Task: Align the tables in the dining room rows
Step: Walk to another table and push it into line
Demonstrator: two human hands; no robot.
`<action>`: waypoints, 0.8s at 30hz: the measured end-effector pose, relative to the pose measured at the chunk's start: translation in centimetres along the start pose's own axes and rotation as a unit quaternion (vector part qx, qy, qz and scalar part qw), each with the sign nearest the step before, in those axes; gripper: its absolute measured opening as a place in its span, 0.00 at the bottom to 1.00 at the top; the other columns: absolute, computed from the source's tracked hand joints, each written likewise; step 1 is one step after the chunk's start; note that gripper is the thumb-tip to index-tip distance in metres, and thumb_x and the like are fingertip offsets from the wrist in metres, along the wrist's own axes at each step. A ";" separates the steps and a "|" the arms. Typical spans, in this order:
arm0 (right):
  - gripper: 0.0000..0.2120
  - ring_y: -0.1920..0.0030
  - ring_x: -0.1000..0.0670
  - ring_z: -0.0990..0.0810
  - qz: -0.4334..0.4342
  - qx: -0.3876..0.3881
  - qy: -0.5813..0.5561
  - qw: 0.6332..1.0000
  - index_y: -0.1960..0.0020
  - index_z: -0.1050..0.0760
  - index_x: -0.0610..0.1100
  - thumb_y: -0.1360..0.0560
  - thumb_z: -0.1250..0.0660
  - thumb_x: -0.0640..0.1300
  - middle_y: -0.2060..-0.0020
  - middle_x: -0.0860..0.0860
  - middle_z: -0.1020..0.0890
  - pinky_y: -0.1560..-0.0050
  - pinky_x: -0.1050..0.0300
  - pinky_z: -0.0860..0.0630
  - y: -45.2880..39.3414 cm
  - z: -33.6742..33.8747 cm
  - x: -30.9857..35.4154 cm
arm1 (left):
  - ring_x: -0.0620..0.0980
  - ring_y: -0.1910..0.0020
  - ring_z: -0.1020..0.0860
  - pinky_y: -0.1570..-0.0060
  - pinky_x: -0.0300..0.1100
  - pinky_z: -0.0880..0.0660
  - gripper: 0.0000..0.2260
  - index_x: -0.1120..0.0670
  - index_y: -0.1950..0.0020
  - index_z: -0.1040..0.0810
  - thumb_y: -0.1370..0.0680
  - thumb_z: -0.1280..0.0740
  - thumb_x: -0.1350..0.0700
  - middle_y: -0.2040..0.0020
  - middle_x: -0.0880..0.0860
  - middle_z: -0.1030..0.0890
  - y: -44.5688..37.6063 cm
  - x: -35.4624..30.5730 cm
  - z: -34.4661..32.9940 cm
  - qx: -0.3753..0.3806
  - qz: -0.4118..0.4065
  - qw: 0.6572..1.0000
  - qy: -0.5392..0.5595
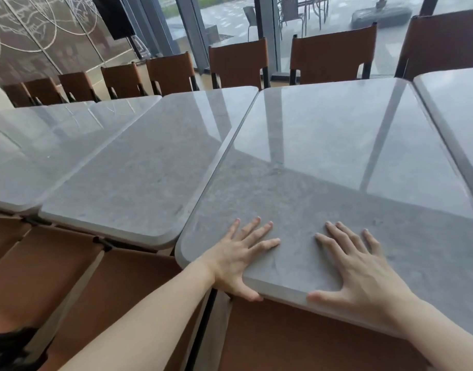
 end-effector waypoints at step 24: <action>0.55 0.23 0.46 0.42 0.005 -0.076 -0.040 0.996 0.20 0.52 0.61 0.40 0.36 0.80 0.22 0.52 0.48 0.24 0.47 0.42 1.0 0.3 0.3 | 0.49 0.18 0.61 0.22 0.60 0.63 0.51 0.38 0.20 0.55 0.38 0.39 0.23 0.17 0.44 0.57 0.1 0.3 -0.2 -0.035 -0.013 0.998 0.041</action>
Point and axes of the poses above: each hand's wrist, its own y-axis away from the middle knuckle, its own z-axis out of the back of the hand, x = y × z, the point moved 10 cm from there along -y, towards the middle knuckle
